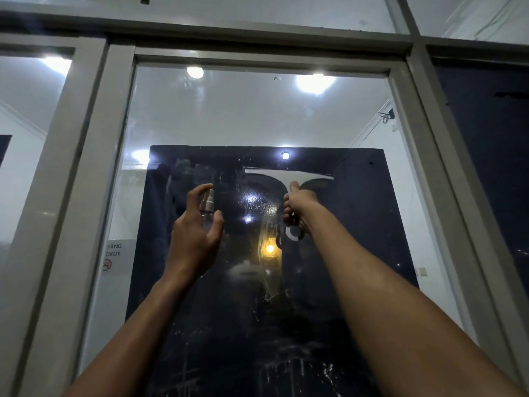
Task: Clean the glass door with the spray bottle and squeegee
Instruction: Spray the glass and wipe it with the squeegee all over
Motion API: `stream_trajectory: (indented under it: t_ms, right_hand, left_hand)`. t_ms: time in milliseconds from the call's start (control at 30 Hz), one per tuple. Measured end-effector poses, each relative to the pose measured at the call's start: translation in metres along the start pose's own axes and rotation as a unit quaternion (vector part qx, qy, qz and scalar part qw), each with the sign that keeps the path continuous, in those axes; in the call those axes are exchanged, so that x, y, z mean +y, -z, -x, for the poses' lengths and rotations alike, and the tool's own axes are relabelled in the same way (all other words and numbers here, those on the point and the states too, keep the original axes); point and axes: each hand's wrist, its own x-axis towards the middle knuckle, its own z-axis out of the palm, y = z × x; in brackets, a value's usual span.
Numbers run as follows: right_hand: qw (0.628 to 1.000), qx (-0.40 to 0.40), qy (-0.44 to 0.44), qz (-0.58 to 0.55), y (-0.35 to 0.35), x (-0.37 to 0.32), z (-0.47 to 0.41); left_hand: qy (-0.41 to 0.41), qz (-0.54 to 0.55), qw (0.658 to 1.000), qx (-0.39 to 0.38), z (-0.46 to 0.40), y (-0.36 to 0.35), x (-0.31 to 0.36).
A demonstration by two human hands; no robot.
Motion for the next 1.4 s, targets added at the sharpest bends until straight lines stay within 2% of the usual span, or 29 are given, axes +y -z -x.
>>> stream_trajectory:
  t_ms: [200, 367, 533, 633, 700, 767, 833, 900, 967, 1134, 1167, 1267, 1400]
  right_hand:
    - [0.998, 0.035, -0.006, 0.055, 0.02, 0.086, 0.021]
    - [0.997, 0.035, -0.04, 0.048, 0.057, 0.153, 0.066]
    - [0.998, 0.024, -0.015, 0.052, 0.073, 0.148, 0.077]
    - [0.989, 0.04, 0.066, 0.126, 0.068, 0.128, 0.07]
    - [0.974, 0.02, 0.124, 0.187, 0.059, 0.108, 0.064]
    - [0.95, -0.047, 0.168, 0.259, 0.045, 0.084, 0.062]
    - [0.899, -0.116, 0.191, 0.377, 0.029, 0.065, 0.059]
    - [0.844, -0.139, 0.191, 0.481, 0.017, 0.056, 0.053]
    - [0.811, -0.153, 0.179, 0.535, 0.018, 0.058, 0.044]
    - [0.77, -0.146, 0.139, 0.605, 0.074, 0.066, 0.018]
    - [0.767, -0.147, 0.134, 0.61, 0.09, 0.065, 0.012]
    - [0.813, -0.1, 0.086, 0.568, 0.155, 0.065, -0.001]
    - [0.812, -0.036, 0.039, 0.581, 0.236, 0.077, -0.003]
  left_hand:
    - [-0.013, 0.013, 1.0, -0.022, 0.006, 0.007, -0.002]
    - [0.009, 0.017, 0.999, -0.031, 0.026, 0.009, 0.0]
    - [0.027, 0.021, 0.998, -0.049, 0.046, 0.009, -0.003]
    - [0.027, 0.018, 0.998, -0.055, 0.048, 0.009, -0.002]
    - [0.031, 0.016, 0.998, -0.056, 0.045, 0.008, 0.0]
    - [0.032, 0.015, 0.998, -0.058, 0.043, 0.005, 0.003]
    - [0.033, 0.017, 0.998, -0.06, 0.043, 0.0, 0.007]
    - [0.035, 0.018, 0.998, -0.056, 0.045, -0.005, 0.011]
    - [0.038, 0.02, 0.998, -0.056, 0.049, -0.012, 0.013]
    - [0.041, 0.013, 0.997, -0.058, 0.059, -0.028, 0.01]
    - [0.043, 0.013, 0.997, -0.055, 0.059, -0.03, 0.009]
    - [0.052, 0.008, 0.997, -0.047, 0.062, -0.041, 0.009]
    - [0.059, 0.013, 0.997, -0.054, 0.069, -0.057, 0.015]
